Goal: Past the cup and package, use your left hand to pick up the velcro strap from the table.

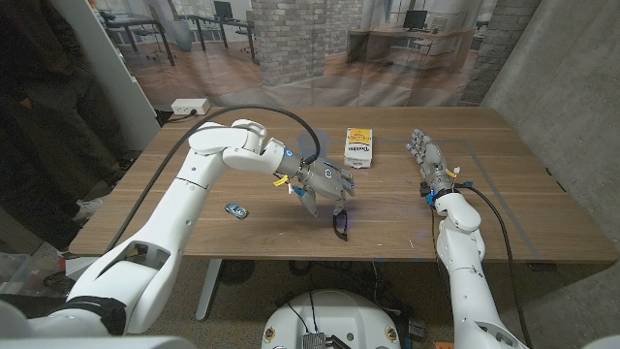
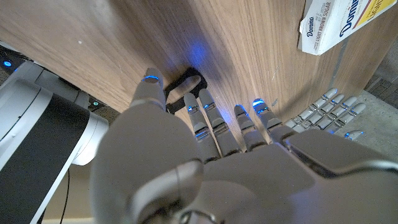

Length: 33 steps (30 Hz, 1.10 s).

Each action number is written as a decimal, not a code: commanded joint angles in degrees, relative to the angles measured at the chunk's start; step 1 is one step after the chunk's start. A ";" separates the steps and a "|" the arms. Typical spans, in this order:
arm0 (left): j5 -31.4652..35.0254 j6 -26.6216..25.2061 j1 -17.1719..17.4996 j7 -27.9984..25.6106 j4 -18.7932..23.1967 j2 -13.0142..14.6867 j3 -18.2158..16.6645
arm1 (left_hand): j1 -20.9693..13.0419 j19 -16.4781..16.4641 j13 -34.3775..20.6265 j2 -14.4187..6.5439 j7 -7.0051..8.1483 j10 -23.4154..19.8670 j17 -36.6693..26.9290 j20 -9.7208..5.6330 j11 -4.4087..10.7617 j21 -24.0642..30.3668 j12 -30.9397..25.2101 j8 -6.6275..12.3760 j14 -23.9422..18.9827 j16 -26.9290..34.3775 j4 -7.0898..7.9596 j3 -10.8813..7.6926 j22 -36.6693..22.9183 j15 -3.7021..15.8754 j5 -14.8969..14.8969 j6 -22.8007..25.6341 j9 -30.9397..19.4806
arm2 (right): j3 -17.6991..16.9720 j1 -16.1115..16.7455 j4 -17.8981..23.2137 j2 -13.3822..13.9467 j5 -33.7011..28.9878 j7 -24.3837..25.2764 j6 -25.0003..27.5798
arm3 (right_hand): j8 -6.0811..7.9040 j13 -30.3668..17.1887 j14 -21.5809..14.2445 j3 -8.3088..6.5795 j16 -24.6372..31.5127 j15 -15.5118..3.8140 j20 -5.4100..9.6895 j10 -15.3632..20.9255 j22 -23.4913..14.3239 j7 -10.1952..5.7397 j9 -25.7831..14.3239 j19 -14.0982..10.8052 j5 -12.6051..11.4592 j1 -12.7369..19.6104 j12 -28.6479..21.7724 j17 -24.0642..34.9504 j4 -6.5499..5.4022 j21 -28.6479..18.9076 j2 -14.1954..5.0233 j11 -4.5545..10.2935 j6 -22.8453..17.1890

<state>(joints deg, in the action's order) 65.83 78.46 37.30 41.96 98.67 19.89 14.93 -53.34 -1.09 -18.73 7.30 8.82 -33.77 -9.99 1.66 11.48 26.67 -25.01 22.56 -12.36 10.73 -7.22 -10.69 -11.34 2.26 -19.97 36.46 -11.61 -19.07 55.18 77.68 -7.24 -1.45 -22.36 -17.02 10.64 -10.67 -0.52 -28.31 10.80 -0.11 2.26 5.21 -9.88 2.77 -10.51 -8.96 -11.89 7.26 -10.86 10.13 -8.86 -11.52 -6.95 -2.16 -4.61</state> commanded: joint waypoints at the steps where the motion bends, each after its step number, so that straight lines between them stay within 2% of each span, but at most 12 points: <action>1: 9.47 -2.08 1.54 -12.81 2.60 3.66 0.82 | 0.27 0.17 -0.74 0.46 -0.11 -1.00 -0.31 0.61 0.19 -0.31 -0.90 1.26 -1.05 0.39 0.17 0.80 -0.32 9.25 -0.64 1.99 -0.49 | 0.15 0.17 0.23 -0.10 -0.29 0.07 0.26 | 0.44 -0.19 -0.76 -0.55 -0.04 -0.03 2.80 0.36 -0.18 0.15 -0.24 -0.27 -0.22 -0.58 -0.25 0.19 0.10 -0.09 -2.22 -0.26 -0.65; 6: 16.48 -6.11 1.67 -24.20 4.64 7.93 3.53 | 0.20 0.73 -1.26 0.55 0.08 -1.20 -0.36 0.98 0.05 -0.52 -1.36 1.55 -1.62 0.45 0.16 1.26 -0.38 9.28 -0.74 2.17 -0.69 | 0.14 0.24 0.32 -0.08 -0.29 -0.01 0.31 | 0.45 -0.19 -0.84 -0.57 -0.03 -0.02 2.85 0.44 -0.18 0.15 -0.24 -0.22 -0.22 -0.59 -0.28 0.17 0.14 -0.07 -2.20 -0.29 -0.70; 8: 20.39 -9.13 1.63 -31.33 5.55 10.65 5.42 | 0.25 0.95 -1.44 0.59 0.06 -1.06 -0.39 1.11 0.13 -0.59 -1.43 1.61 -1.79 0.47 0.19 1.43 -0.41 9.07 -0.76 2.12 -0.77 | 0.14 0.26 0.35 -0.06 -0.30 -0.05 0.33 | 0.49 -0.19 -0.90 -0.59 -0.02 0.02 2.86 0.47 -0.18 0.22 -0.24 -0.22 -0.23 -0.60 -0.29 0.16 0.17 -0.07 -2.19 -0.37 -0.80; 11: 21.73 -12.77 1.09 -34.43 6.08 13.37 8.11 | 0.41 1.19 -2.03 0.60 -0.19 -0.83 -0.50 1.59 0.31 -0.64 -1.76 1.54 -2.33 0.57 0.33 1.96 -0.52 8.99 -0.83 1.31 -0.98 | 0.16 0.26 0.34 -0.06 -0.33 -0.05 0.25 | 0.50 -0.19 -0.98 -0.58 0.00 -0.02 2.88 0.53 -0.18 0.21 -0.24 -0.26 -0.23 -0.64 -0.31 0.16 0.18 -0.08 -2.14 -0.37 -0.84; 15: 23.58 -17.18 0.50 -38.20 6.74 16.46 11.16 | 0.38 1.57 -3.05 0.37 -0.30 2.68 -0.62 1.96 0.04 -0.68 -1.07 0.65 -0.98 -0.07 0.52 2.90 -0.73 8.08 -1.09 -1.87 -1.16 | 0.24 0.19 0.36 0.06 -0.39 -0.21 0.29 | 0.50 -0.19 -1.12 -0.59 0.01 0.12 2.86 0.63 -0.18 0.27 -0.24 -0.34 -0.23 -0.62 -0.34 0.12 0.29 -0.11 -2.01 -0.40 -0.85; 18: 23.62 -19.80 0.23 -41.08 6.59 18.13 12.60 | 0.27 2.28 -3.48 -0.11 -1.35 7.15 -0.61 2.82 -0.06 -0.70 0.48 -1.58 1.50 -0.46 0.81 4.08 -1.09 7.00 -1.50 -6.93 -0.62 | 0.28 0.03 0.26 0.17 -0.39 -0.38 0.46 | 0.49 -0.19 -1.26 -0.61 0.04 0.18 2.81 0.75 -0.17 0.34 -0.24 -0.40 -0.24 -0.59 -0.38 0.08 0.37 -0.13 -1.98 -0.53 -0.84; 22: 23.89 -21.86 -0.41 -45.72 7.02 19.92 14.21 | 0.31 2.21 -3.56 -0.24 -1.58 7.70 -0.58 3.20 -0.03 -0.49 0.64 -2.48 2.10 -0.45 0.93 4.49 -1.30 6.57 -1.66 -8.57 -0.36 | 0.36 -0.22 0.12 0.26 -0.64 -0.39 0.75 | 0.48 -0.19 -1.29 -0.60 0.03 0.25 2.84 0.75 -0.17 0.38 -0.24 -0.46 -0.24 -0.65 -0.37 0.09 0.36 -0.14 -1.94 -0.42 -0.85; 28: 20.56 -21.31 -2.26 -44.08 5.31 19.72 15.87 | 0.22 1.10 -3.73 -0.28 -1.64 5.62 -0.50 2.60 0.30 0.37 -0.32 -1.58 0.78 0.15 1.01 5.30 -1.70 7.17 -2.13 -5.40 -0.10 | 0.38 -0.73 -0.69 0.13 -0.74 0.14 -0.68 | 0.45 -0.19 -1.40 -0.57 0.01 0.31 2.75 0.79 -0.16 0.53 -0.24 -0.57 -0.25 -0.64 -0.37 0.05 0.50 -0.18 -1.75 -0.55 -0.77; 31: 19.98 -20.87 -2.95 -43.80 4.21 19.53 16.58 | -0.08 0.27 -3.78 -0.52 -0.75 4.12 -0.44 1.64 0.55 0.95 -0.91 -0.92 -0.50 0.41 1.00 5.60 -1.88 7.68 -2.41 -3.34 -0.06 | 0.38 -0.94 -1.04 0.18 -0.88 0.58 -1.24 | 0.35 -0.19 -1.44 -0.56 -0.02 0.31 2.74 0.77 -0.16 0.58 -0.24 -0.60 -0.25 -0.60 -0.35 0.01 0.63 -0.18 -1.62 -0.58 -0.52; 33: 18.98 -20.35 -3.33 -43.70 3.27 19.25 16.79 | -0.24 -0.07 -3.66 -0.63 -0.69 3.40 -0.40 1.30 0.59 1.21 -1.09 -0.70 -1.10 0.49 0.99 5.74 -1.96 7.98 -2.53 -2.65 -0.07 | 0.37 -1.07 -1.24 0.29 -0.95 0.80 -1.56 | 0.25 -0.19 -1.53 -0.55 -0.01 0.30 2.68 0.85 -0.16 0.66 -0.24 -0.65 -0.26 -0.58 -0.37 -0.01 0.71 -0.19 -1.53 -0.57 -0.25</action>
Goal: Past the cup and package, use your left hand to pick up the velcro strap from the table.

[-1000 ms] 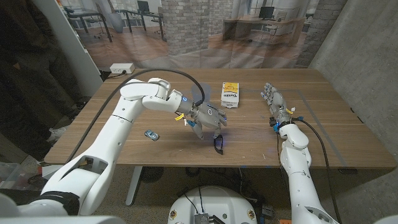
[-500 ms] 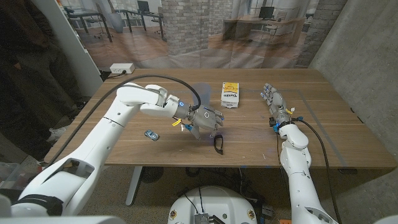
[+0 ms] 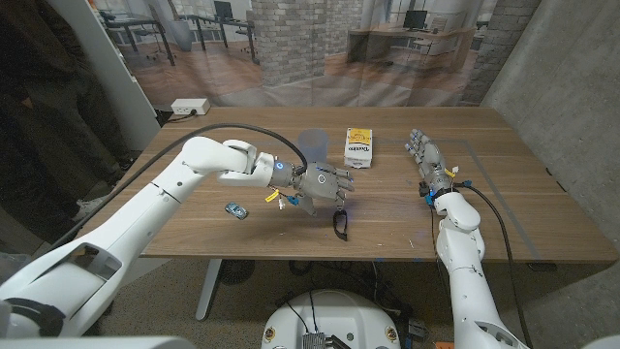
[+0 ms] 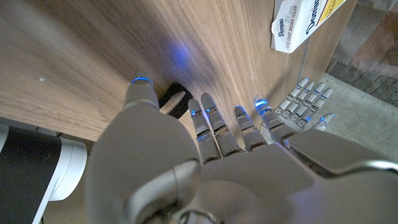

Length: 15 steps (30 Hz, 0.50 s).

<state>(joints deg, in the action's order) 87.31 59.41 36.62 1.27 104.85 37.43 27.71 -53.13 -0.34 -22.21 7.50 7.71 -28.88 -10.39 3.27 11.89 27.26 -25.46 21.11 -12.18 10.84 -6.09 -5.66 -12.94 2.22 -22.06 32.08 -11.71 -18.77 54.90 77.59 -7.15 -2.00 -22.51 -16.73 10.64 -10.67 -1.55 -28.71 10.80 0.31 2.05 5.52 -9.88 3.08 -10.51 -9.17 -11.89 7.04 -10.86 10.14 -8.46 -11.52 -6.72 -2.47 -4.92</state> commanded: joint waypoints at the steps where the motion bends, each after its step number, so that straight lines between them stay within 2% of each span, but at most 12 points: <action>1: -2.78 -1.07 -2.86 -2.91 -3.24 1.56 4.13 | -0.47 -1.02 -0.10 -0.93 0.59 -2.04 0.02 -0.58 0.19 0.79 -0.79 1.00 -1.72 0.43 -0.10 0.83 -0.42 8.20 -0.51 2.46 0.03 | 0.05 -0.85 -1.34 0.15 -0.54 1.38 -2.34 | 0.18 -0.19 -0.54 -0.15 -0.01 -0.10 2.88 0.56 -0.15 0.26 -0.24 -0.44 -0.27 -0.33 -0.38 -0.04 0.37 -0.19 -1.70 -0.28 0.24; 7: -3.30 -0.12 -3.84 -3.56 -5.27 0.70 4.80 | -0.53 -1.57 0.21 -1.20 0.54 -3.82 0.06 -1.16 0.27 1.34 -1.19 1.65 -2.95 0.45 0.03 1.25 -0.59 8.51 -0.73 4.58 0.07 | 0.04 -1.03 -1.72 0.43 -0.57 2.07 -2.91 | -0.11 -0.19 -0.78 -0.12 -0.02 0.01 2.80 0.62 -0.14 0.28 -0.25 -0.71 -0.30 -0.28 -0.37 -0.09 0.60 -0.26 -1.47 -0.43 1.26; 15: -5.04 1.14 -5.22 -1.09 -8.39 -1.10 5.69 | -0.44 -1.87 0.74 -1.48 0.79 -4.19 0.10 -1.38 0.33 1.77 -0.88 0.82 -3.67 0.39 0.22 1.62 -0.74 8.48 -0.87 3.71 0.45 | 0.00 -1.50 -3.02 0.72 -0.49 2.92 -4.14 | -0.08 -0.20 -0.86 -0.02 -0.04 0.04 2.77 0.60 -0.14 0.36 -0.25 -0.77 -0.31 -0.33 -0.35 -0.09 0.69 -0.26 -1.24 -0.35 1.41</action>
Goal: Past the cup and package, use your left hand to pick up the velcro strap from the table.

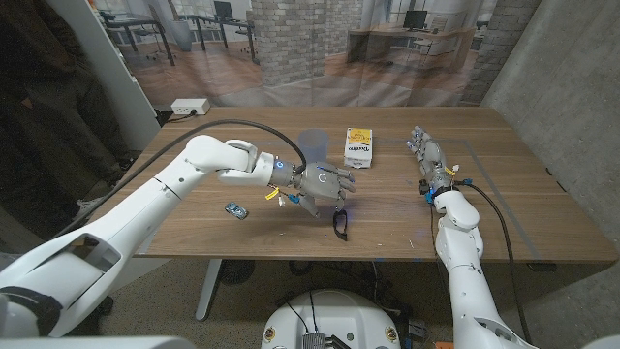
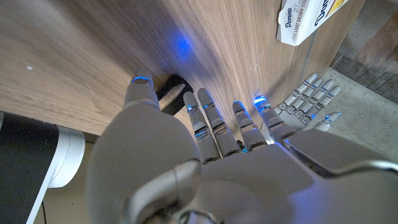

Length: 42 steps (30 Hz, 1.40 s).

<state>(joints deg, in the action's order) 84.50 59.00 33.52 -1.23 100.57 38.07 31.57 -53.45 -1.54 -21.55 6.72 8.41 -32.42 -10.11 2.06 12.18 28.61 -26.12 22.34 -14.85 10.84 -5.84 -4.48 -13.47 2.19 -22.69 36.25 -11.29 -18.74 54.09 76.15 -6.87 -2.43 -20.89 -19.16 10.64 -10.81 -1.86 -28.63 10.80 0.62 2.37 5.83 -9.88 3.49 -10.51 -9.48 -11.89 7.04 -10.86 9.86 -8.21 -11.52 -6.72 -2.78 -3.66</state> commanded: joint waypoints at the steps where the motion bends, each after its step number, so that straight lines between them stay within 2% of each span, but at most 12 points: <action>1: -2.36 1.71 -2.27 1.77 -4.47 -1.94 1.94 | -0.08 -0.60 0.13 -0.72 0.00 -0.65 -0.17 -0.09 0.03 0.41 -0.18 -0.49 -0.88 0.33 0.00 0.48 -0.22 8.33 -0.25 -0.57 0.06 | -0.02 -0.75 -1.74 0.49 -0.05 1.40 -1.88 | -0.08 -0.06 -0.62 -0.09 -0.02 -0.25 2.44 0.32 -0.14 -0.05 -0.25 -0.47 -0.32 -0.34 -0.36 0.20 0.45 -0.26 -1.23 -0.03 0.18; 6: -3.32 2.72 -2.83 2.67 -6.35 -2.85 2.05 | 0.20 -0.78 0.47 -1.13 0.04 -0.94 -0.18 -0.49 -0.09 0.66 0.25 -0.44 -0.98 0.44 0.29 0.64 -0.31 8.61 -0.32 0.29 0.24 | 0.05 -1.20 -2.68 0.78 0.00 1.76 -2.75 | -0.30 -0.06 -0.78 -0.07 0.00 -0.21 2.43 0.33 -0.14 0.19 -0.24 -0.60 -0.35 -0.36 -0.34 0.20 0.53 -0.29 -1.17 -0.04 1.01; 13: -3.32 3.56 -3.34 2.61 -8.02 -3.65 2.41 | -0.26 -1.00 1.41 -2.07 -0.24 -4.34 -0.13 -1.07 -0.42 1.27 0.50 0.04 -2.25 0.91 0.37 0.70 -0.49 9.16 -0.62 3.71 0.63 | 0.17 -1.66 -3.69 1.02 0.15 2.20 -3.56 | -0.35 -0.07 -0.97 -0.02 0.01 -0.22 2.42 0.17 -0.13 0.42 -0.24 -0.71 -0.38 -0.37 -0.27 0.19 0.64 -0.30 -1.03 0.07 1.46; 17: -1.18 3.01 -3.37 -0.77 -8.10 -3.31 3.01 | -1.38 -1.57 2.01 -2.87 0.22 -6.34 -0.10 -1.49 -0.62 1.84 0.76 0.37 -3.56 1.19 0.04 0.35 -0.56 9.60 -0.82 6.14 0.77 | 0.21 -1.73 -3.88 1.17 0.27 2.21 -3.47 | -0.35 -0.07 -1.00 -0.02 -0.01 -0.19 2.49 0.17 -0.14 0.39 -0.24 -0.73 -0.40 -0.36 -0.26 0.18 0.69 -0.30 -1.00 0.04 1.60; 21: 1.52 1.78 -3.53 -5.46 -8.15 -2.56 4.25 | -4.11 -3.03 2.24 -4.76 0.47 -10.78 -0.34 -2.28 -0.47 2.98 0.46 1.09 -6.73 1.79 -0.80 -0.74 -0.38 10.06 -1.06 10.78 0.85 | 0.27 -1.77 -4.05 1.29 0.29 2.20 -3.52 | -0.29 -0.07 -1.03 -0.02 -0.03 -0.15 2.46 0.17 -0.14 0.47 -0.24 -0.75 -0.43 -0.32 -0.26 0.17 0.78 -0.29 -0.97 0.04 1.66; 27: 3.01 -0.02 -3.74 -8.55 -8.63 -1.77 5.72 | -5.51 -4.58 1.81 -5.48 0.35 -13.34 -0.62 -3.19 -0.26 4.08 -0.13 1.38 -10.03 2.18 -1.26 -1.29 -0.27 10.29 -0.95 13.45 0.86 | 0.27 -1.68 -4.00 1.41 0.26 2.27 -3.36 | -0.22 -0.07 -1.06 -0.03 -0.07 -0.17 2.43 0.19 -0.13 0.51 -0.24 -0.77 -0.47 -0.26 -0.26 0.14 0.93 -0.28 -0.91 0.03 1.72; 28: 3.81 -0.68 -3.64 -10.40 -8.92 -1.53 6.14 | -6.24 -4.67 1.63 -5.32 0.52 -14.07 -0.62 -3.34 -0.20 4.27 -0.39 1.57 -10.56 2.03 -1.66 -1.44 -0.25 10.33 -0.90 14.37 0.84 | 0.30 -1.67 -3.99 1.43 0.16 2.33 -3.35 | -0.21 -0.07 -1.07 -0.03 -0.07 -0.17 2.46 0.21 -0.13 0.51 -0.23 -0.79 -0.48 -0.25 -0.27 0.14 0.94 -0.28 -0.90 0.03 1.70; 30: 5.45 -1.72 -3.82 -14.28 -9.18 -0.88 7.12 | -7.76 -5.54 0.65 -6.11 0.70 -17.59 -1.13 -3.71 -0.15 5.19 -2.03 2.80 -13.98 2.49 -2.05 -2.15 -0.21 10.39 -0.69 17.07 0.16 | 0.31 -1.67 -4.00 1.44 0.19 2.31 -3.35 | -0.18 -0.07 -1.10 -0.03 -0.08 -0.16 2.44 0.21 -0.13 0.54 -0.23 -0.79 -0.49 -0.23 -0.27 0.14 0.98 -0.28 -0.89 0.02 1.70; 31: 6.07 -2.61 -3.68 -16.55 -9.42 -0.57 7.43 | -8.45 -6.10 0.11 -6.77 0.19 -19.19 -1.38 -4.21 -0.28 5.70 -2.83 3.78 -15.45 2.73 -2.13 -2.56 -0.22 10.57 -0.52 19.20 0.02 | 0.32 -1.69 -4.03 1.46 0.20 2.28 -3.37 | -0.18 -0.07 -1.09 -0.04 -0.09 -0.19 2.49 0.23 -0.13 0.53 -0.23 -0.77 -0.50 -0.22 -0.28 0.13 1.00 -0.26 -0.90 0.03 1.71; 33: 6.30 -3.54 -3.68 -19.28 -9.95 -0.20 7.88 | -11.29 -7.52 -1.44 -8.88 -0.58 -23.62 -2.20 -5.45 -0.20 7.14 -5.09 6.12 -19.62 3.96 -2.77 -3.89 -0.42 10.75 0.43 24.16 0.03 | 0.38 -1.70 -4.02 1.50 0.18 2.21 -3.36 | -0.14 -0.07 -1.13 -0.05 -0.09 -0.17 2.47 0.23 -0.13 0.56 -0.23 -0.77 -0.51 -0.20 -0.27 0.13 1.04 -0.26 -0.90 0.01 1.67; 35: 6.20 -4.33 -3.53 -20.18 -9.83 0.10 8.00 | -15.54 -8.08 -3.28 -11.05 -1.21 -26.88 -3.72 -5.65 -0.08 8.87 -6.50 8.16 -23.51 5.81 -3.60 -5.34 -0.82 11.25 2.54 29.23 0.34 | 0.40 -1.72 -4.01 1.47 0.18 2.25 -3.34 | -0.11 -0.07 -1.12 -0.05 -0.11 -0.19 2.52 0.19 -0.13 0.56 -0.23 -0.78 -0.53 -0.19 -0.26 0.13 1.07 -0.26 -0.90 -0.03 1.66; 42: 6.11 -6.43 -2.94 -22.80 -8.95 1.05 8.11 | -17.10 -8.80 -4.35 -11.66 -2.08 -29.15 -5.27 -6.33 -0.46 10.49 -7.09 8.41 -26.44 7.77 -3.24 -5.42 -1.12 11.35 4.61 30.57 0.48 | 0.53 -1.76 -3.89 1.47 0.25 2.11 -3.37 | -0.05 -0.08 -1.16 -0.04 -0.11 -0.24 2.56 0.17 -0.13 0.58 -0.23 -0.73 -0.56 -0.22 -0.24 0.15 1.09 -0.22 -0.91 0.08 1.70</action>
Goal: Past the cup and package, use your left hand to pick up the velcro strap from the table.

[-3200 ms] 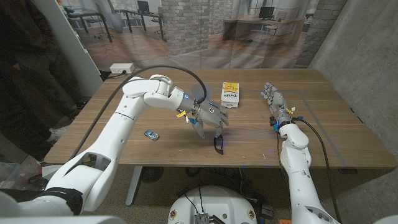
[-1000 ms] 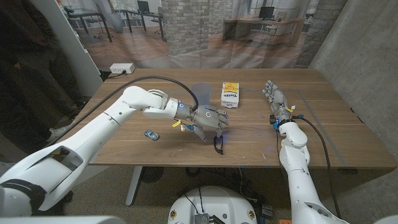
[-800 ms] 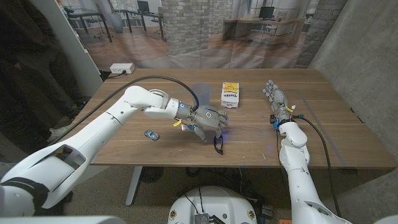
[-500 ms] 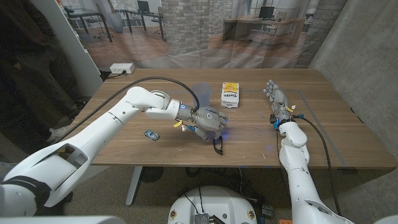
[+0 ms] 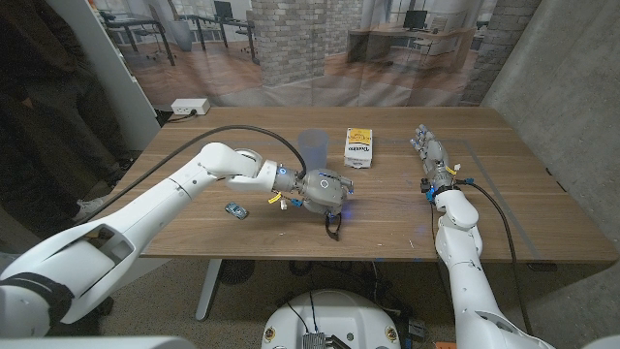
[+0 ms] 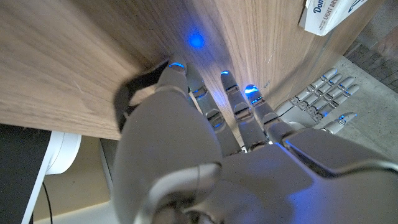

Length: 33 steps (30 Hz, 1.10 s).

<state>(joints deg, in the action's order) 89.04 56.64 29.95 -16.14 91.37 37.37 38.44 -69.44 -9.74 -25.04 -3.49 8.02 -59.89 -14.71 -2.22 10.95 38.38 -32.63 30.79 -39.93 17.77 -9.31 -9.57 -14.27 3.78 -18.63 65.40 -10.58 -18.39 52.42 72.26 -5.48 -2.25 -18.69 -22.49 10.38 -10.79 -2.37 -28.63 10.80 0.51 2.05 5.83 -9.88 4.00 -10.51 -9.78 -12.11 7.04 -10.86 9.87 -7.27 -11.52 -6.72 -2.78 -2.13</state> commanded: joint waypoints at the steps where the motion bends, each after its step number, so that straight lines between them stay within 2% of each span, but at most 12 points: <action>1: 1.32 -4.27 0.77 -7.78 0.41 1.80 1.12 | -1.26 -0.67 -1.00 -1.58 -1.91 -1.87 -0.86 -2.08 0.75 0.90 -0.64 -0.06 -1.77 1.09 0.28 -0.36 -0.35 9.83 0.72 1.45 -0.23 | 0.18 -0.06 0.09 0.05 0.05 -0.03 -0.03 | 0.22 -0.10 -0.65 -0.04 -0.12 -0.14 2.89 0.19 -0.13 0.06 -0.23 -0.41 -0.35 -0.22 -0.25 0.14 0.16 -0.21 -0.91 0.08 0.17; 10: 0.87 -5.64 1.58 -9.48 1.30 2.30 0.64 | -2.27 -0.58 -2.34 -2.01 -3.38 -2.41 -2.17 -2.25 0.40 2.08 -0.88 -0.40 -3.49 2.41 0.47 -0.26 -0.61 9.93 1.92 0.96 -0.33 | 0.31 0.38 0.88 -0.04 0.15 -0.10 0.13 | 0.29 -0.10 -0.69 -0.02 -0.13 -0.18 3.01 0.25 -0.13 0.04 -0.22 -0.36 -0.40 -0.27 -0.27 0.16 0.20 -0.16 -0.91 0.13 0.22; 33: -0.63 -12.99 7.15 -13.49 4.75 2.75 -4.51 | -4.16 -1.05 -4.89 -2.13 -3.99 -3.02 -4.09 -3.03 -0.01 4.35 -1.49 -0.10 -5.28 3.70 0.32 -0.24 -1.03 10.05 2.93 1.51 -0.61 | 1.04 1.79 3.42 -0.21 0.01 0.01 0.41 | 0.46 -0.11 -0.77 0.03 -0.17 -0.15 3.36 0.33 -0.13 0.05 -0.21 -0.17 -0.48 -0.41 -0.28 0.20 0.26 -0.05 -0.92 0.14 0.18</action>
<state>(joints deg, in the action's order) 88.74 47.14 34.71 -27.63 94.49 39.75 36.22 -71.68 -10.43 -25.51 -4.35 4.67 -61.20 -18.50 -2.14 9.57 42.27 -33.16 30.54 -44.60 21.04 -9.23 -9.64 -15.06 4.80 -15.95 66.12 -11.10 -17.74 53.64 74.51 -5.60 -2.01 -18.80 -22.32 10.41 -10.78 -2.47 -28.63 10.80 0.40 2.05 5.82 -9.88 3.99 -10.51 -9.78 -12.10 7.04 -10.86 10.02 -7.28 -11.52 -6.72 -2.78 -2.14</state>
